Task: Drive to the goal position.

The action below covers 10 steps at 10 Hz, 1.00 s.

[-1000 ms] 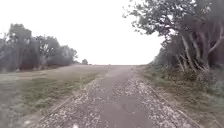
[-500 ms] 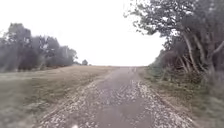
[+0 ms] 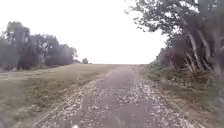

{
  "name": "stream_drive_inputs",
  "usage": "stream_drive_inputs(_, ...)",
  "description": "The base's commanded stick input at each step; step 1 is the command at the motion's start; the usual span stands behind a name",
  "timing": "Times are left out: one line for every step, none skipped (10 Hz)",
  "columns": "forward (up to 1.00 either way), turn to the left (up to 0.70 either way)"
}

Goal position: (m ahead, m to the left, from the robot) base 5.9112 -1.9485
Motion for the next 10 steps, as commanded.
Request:
stream_drive_inputs(0.45, -0.25)
stream_drive_inputs(0.45, -0.26)
stream_drive_inputs(0.45, -0.23)
stream_drive_inputs(0.45, -0.20)
stream_drive_inputs(0.45, -0.18)
stream_drive_inputs(0.45, -0.15)
stream_drive_inputs(0.45, -0.12)
stream_drive_inputs(0.45, -0.09)
stream_drive_inputs(0.45, -0.07)
stream_drive_inputs(0.45, -0.04)
